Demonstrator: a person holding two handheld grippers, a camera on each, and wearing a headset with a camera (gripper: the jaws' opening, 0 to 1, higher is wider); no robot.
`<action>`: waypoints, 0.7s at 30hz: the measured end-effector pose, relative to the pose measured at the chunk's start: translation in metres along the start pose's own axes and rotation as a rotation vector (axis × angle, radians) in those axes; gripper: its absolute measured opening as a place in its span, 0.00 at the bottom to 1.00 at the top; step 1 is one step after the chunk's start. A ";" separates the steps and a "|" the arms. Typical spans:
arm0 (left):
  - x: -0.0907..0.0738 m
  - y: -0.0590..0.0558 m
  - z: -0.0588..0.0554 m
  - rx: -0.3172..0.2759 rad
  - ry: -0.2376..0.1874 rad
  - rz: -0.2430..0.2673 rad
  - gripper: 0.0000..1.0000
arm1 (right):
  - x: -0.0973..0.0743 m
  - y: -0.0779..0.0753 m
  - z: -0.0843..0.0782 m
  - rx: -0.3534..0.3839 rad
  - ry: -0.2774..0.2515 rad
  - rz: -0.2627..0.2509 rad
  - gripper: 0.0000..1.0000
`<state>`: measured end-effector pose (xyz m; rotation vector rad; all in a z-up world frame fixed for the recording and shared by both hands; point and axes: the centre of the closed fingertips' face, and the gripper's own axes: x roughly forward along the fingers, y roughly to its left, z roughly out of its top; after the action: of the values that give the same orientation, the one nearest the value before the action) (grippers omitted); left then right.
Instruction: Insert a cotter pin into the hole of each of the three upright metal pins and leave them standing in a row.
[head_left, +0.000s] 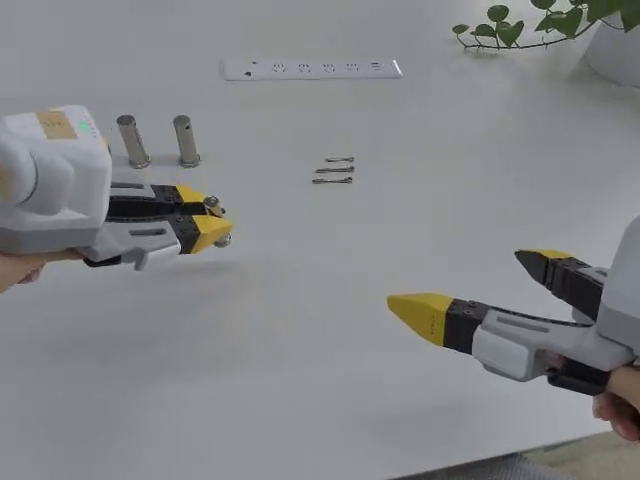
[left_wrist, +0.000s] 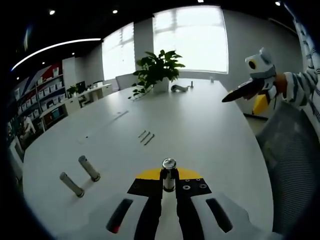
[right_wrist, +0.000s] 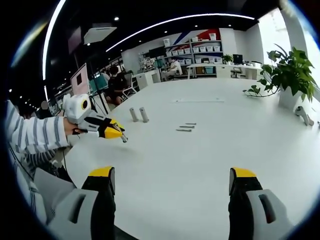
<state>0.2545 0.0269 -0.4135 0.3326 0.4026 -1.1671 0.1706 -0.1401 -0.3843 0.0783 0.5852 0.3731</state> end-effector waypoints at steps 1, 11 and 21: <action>0.002 -0.004 -0.001 -0.002 0.000 -0.007 0.05 | 0.000 0.001 0.001 0.000 -0.002 0.000 0.94; 0.020 -0.034 -0.009 -0.024 0.015 -0.050 0.05 | 0.003 0.006 -0.001 -0.007 0.006 0.016 0.94; 0.029 -0.049 -0.017 -0.031 0.039 -0.073 0.05 | 0.005 0.011 0.000 -0.008 0.001 0.029 0.98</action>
<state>0.2166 -0.0069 -0.4440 0.3167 0.4696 -1.2256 0.1707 -0.1280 -0.3854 0.0795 0.5841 0.4037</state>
